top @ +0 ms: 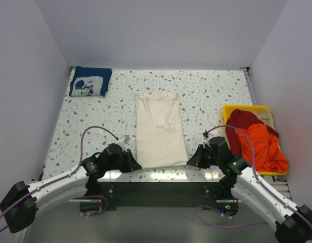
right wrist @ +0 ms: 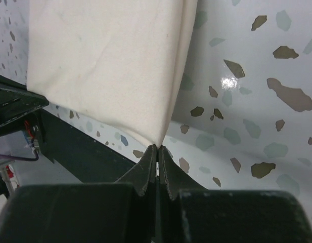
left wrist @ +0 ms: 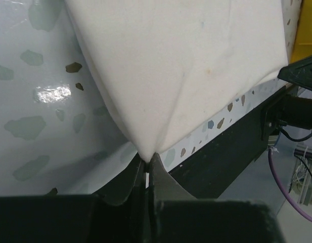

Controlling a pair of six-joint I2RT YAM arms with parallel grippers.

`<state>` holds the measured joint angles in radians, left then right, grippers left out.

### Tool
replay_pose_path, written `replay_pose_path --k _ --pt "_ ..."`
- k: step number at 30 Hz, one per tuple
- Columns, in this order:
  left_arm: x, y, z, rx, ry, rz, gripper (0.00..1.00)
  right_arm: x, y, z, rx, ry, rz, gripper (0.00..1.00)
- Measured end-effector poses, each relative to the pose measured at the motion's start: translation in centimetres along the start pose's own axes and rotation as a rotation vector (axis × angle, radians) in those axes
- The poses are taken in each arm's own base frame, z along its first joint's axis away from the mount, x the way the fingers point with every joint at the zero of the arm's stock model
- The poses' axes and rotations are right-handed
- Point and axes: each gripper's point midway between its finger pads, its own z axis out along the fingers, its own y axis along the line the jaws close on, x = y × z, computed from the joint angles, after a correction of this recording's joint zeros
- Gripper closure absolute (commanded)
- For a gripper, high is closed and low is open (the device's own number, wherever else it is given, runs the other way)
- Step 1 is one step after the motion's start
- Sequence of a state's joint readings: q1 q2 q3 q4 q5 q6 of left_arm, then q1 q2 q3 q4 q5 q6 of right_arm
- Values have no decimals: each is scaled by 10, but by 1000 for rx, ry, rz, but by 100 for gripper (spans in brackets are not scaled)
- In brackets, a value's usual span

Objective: Fold and stack the t-shirts
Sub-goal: Fold the tshirt

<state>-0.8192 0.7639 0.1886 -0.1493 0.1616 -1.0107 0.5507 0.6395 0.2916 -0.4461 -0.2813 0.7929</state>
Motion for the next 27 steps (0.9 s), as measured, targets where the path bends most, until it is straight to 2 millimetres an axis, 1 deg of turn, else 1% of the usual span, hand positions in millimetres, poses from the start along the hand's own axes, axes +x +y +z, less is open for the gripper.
replay_pose_path --k 4,7,10,15,18,21,24,27 --pt "11 -10 -7 41 21 43 100 3 3 -15 -14 -10 -31 100" --pt "17 -16 -13 60 29 58 100 2 9 -28 -35 -29 -55 100" --pt "13 -25 -19 76 11 67 100 -3 19 -40 -56 -50 -76 100" --pt "-14 -54 -29 90 -66 76 100 -19 35 -52 -56 -70 -102 100" --pt "-34 -74 -32 88 -111 99 100 -33 46 -53 -31 -70 -100 100" --pt "-54 -88 -32 73 -144 113 100 -51 58 -51 -10 -79 -98 100" --pt "-79 -95 -33 57 -192 102 100 -71 71 -47 1 -101 -99 100" --pt "-107 -96 -33 45 -237 77 100 -92 86 -42 7 -123 -100 100"
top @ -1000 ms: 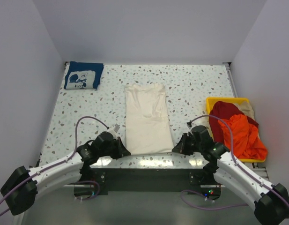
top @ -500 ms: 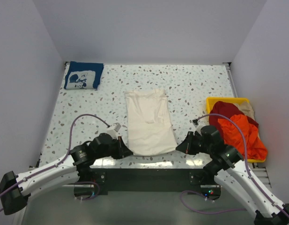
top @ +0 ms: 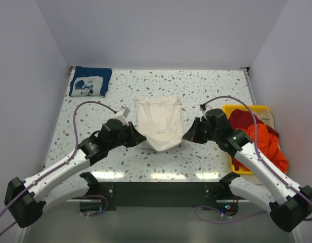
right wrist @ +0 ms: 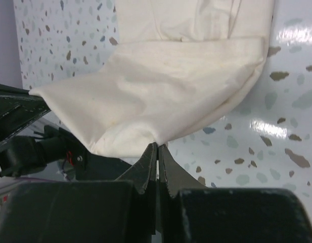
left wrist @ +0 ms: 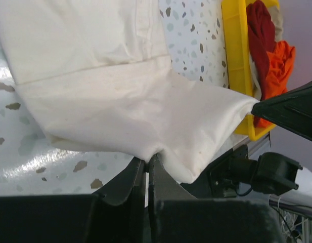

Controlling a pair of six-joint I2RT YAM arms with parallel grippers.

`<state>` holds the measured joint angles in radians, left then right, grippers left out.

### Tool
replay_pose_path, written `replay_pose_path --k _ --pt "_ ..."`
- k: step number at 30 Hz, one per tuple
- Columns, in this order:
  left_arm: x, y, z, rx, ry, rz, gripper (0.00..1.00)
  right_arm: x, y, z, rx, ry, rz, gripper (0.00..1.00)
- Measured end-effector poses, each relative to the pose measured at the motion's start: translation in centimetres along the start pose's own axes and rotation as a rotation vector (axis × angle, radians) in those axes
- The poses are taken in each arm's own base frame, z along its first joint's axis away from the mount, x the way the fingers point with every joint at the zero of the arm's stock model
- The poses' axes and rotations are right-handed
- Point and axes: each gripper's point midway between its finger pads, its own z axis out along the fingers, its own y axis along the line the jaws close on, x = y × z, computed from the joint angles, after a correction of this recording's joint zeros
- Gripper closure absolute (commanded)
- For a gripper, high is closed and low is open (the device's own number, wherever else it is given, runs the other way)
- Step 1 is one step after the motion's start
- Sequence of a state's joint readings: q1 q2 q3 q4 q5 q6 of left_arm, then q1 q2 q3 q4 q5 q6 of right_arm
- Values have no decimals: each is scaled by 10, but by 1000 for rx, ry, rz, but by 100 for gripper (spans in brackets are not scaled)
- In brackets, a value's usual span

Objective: Fold and stack the t-shirts
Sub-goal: Fold the tshirt

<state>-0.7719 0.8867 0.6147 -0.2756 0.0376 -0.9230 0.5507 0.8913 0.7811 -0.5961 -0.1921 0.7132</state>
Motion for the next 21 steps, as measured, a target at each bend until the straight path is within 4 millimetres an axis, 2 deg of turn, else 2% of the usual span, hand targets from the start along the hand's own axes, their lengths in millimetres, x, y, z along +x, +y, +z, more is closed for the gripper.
replay_pose_path --k 4,9,13,16,21 --pt "-33 -4 7 -19 -45 -7 100 -37 20 9 7 -50 -10 100" --pt "-83 -17 18 6 -111 -13 100 -99 45 23 7 -127 -13 100" --pt "-126 -12 31 13 -162 -46 100 -157 37 42 34 -180 34 100" --pt "-152 -1 48 20 -181 -74 100 -187 23 64 55 -185 68 100" --pt "-184 50 96 4 -159 -161 100 -223 -1 120 71 -134 125 100"
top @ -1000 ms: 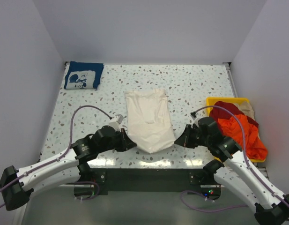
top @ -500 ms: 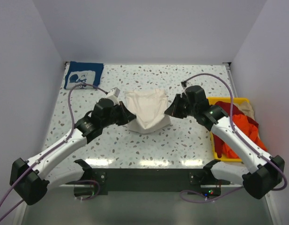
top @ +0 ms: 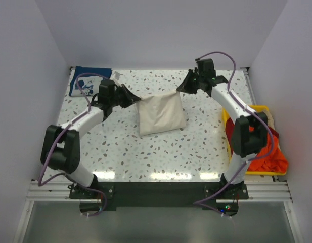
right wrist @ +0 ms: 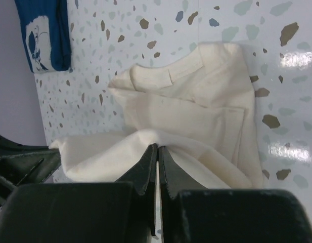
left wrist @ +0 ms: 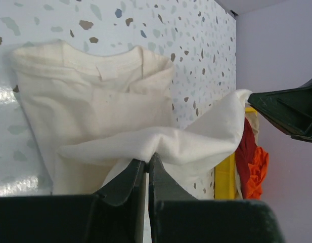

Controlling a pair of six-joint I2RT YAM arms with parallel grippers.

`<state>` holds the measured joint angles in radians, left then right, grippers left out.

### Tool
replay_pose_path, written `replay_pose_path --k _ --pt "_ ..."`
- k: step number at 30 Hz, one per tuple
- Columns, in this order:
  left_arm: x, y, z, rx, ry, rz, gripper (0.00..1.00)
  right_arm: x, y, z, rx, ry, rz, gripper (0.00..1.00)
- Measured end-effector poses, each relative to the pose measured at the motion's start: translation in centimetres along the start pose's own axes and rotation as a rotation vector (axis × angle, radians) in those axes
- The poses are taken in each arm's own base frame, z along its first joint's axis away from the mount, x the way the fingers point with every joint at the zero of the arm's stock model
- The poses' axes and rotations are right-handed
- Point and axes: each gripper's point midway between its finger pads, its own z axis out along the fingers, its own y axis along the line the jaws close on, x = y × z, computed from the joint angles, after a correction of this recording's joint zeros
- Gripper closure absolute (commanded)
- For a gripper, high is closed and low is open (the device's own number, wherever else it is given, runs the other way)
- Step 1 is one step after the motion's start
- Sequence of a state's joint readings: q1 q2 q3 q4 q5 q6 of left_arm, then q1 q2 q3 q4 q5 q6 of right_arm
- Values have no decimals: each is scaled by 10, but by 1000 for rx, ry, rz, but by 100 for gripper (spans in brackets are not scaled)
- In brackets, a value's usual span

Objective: Fold and stack the t-shirts
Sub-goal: Fold the tshirt

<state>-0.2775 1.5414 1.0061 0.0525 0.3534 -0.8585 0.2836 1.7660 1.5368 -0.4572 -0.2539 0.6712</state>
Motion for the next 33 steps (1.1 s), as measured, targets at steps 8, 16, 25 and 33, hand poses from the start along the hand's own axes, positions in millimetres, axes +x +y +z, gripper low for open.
replay_pose_path --k 8,16,25,33 --pt "-4 63 52 -13 78 -186 100 -17 -19 102 -30 93 85 100" --pt "-18 57 70 71 81 -230 100 -5 -31 145 -56 149 150 100" --pt "4 23 25 152 76 -196 100 19 -26 78 -68 127 152 100" --pt "82 -39 -64 307 95 -75 100 66 -15 -63 -155 -3 84 100"
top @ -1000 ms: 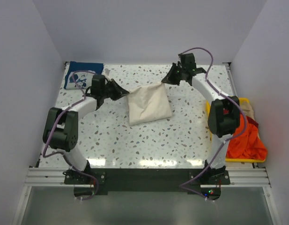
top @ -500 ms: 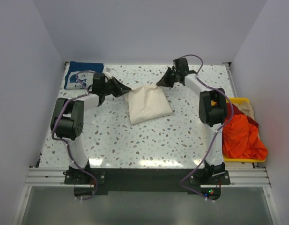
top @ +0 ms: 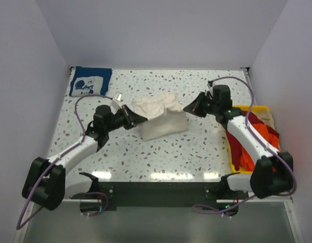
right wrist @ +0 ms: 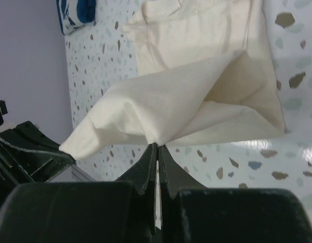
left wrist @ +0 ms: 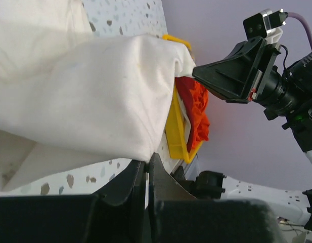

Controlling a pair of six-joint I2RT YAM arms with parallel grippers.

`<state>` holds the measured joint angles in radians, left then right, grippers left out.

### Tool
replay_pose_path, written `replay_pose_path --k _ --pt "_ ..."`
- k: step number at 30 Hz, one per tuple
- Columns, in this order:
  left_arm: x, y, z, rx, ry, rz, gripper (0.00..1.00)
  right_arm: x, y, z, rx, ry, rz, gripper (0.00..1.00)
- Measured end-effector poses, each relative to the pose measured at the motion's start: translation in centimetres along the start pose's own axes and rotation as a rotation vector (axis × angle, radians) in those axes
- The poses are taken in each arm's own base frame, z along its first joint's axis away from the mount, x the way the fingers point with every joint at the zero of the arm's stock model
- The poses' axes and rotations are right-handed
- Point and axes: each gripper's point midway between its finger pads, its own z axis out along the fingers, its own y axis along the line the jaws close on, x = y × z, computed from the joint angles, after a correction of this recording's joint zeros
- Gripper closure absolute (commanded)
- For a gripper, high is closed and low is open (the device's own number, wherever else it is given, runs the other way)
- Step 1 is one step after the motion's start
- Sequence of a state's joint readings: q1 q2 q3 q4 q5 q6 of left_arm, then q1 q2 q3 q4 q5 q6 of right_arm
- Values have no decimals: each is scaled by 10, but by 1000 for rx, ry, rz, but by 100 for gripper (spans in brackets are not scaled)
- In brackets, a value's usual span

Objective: Fold and stack the t-shirts
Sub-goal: Fold the tshirt

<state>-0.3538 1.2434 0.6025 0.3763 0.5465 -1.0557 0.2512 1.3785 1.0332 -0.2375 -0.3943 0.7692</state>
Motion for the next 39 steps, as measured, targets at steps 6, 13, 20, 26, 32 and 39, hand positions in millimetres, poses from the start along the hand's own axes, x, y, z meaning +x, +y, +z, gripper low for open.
replay_pose_path --k 6,13,20,26,32,39 --pt "98 31 -44 -31 113 -27 100 94 -61 -59 71 52 10 100" --pt "180 79 -79 -123 259 -96 100 190 -131 -99 165 154 73 100" --pt "223 83 -89 -161 416 -76 100 215 -140 -128 208 196 76 100" --pt "256 76 -97 -179 527 -51 100 214 -139 -148 246 187 40 100" --pt "258 62 -98 -171 514 -46 100 207 -133 -156 244 160 5 100" --pt "236 31 -84 -167 448 -31 100 188 -118 -163 276 148 7 100"
